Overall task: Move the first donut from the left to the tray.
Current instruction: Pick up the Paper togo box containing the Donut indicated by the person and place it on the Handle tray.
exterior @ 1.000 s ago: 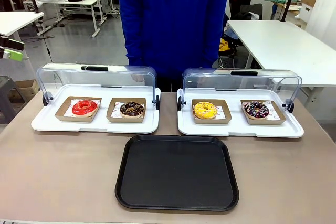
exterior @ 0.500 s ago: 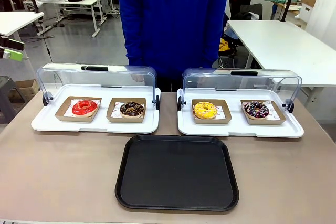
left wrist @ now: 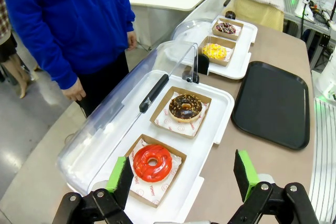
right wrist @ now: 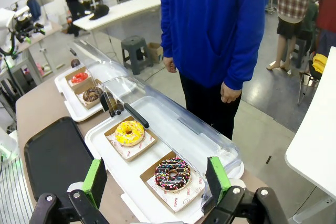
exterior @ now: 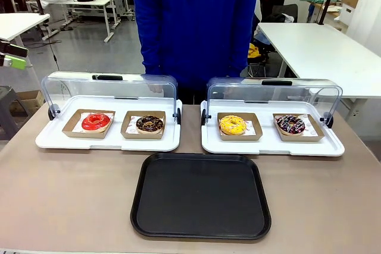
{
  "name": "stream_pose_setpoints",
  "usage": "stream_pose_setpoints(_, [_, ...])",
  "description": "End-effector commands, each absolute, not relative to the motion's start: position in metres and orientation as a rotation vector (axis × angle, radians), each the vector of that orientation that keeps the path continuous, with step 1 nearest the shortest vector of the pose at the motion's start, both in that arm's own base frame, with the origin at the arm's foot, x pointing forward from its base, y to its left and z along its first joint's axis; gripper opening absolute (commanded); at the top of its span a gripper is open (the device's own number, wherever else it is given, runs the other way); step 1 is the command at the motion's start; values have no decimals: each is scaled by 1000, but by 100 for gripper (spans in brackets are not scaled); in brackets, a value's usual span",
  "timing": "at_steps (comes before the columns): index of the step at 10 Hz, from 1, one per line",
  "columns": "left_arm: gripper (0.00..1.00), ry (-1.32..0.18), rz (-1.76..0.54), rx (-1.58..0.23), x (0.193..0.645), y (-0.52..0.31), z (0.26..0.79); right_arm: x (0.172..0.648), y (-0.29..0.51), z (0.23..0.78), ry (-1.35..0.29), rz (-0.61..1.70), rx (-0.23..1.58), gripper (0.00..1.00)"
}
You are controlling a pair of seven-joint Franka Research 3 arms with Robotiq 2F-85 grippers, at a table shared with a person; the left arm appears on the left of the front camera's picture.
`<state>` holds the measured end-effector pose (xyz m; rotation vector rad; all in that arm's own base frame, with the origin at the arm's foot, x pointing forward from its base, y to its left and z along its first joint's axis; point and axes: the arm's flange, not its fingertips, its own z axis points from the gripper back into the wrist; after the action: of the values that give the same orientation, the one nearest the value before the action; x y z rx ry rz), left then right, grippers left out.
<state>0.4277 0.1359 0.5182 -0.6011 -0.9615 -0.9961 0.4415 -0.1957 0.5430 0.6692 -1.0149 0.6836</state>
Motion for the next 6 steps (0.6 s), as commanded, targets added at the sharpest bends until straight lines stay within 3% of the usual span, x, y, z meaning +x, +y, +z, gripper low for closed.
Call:
stream_pose_setpoints(1, [100, -974, -1003, -609, 428, 135, 519, 442, -195, 543, -1022, 689, 674, 100])
stream_pose_setpoints(6, [100, -974, -1003, -609, 428, 135, 519, 442, -195, 543, -1022, 689, 674, 100])
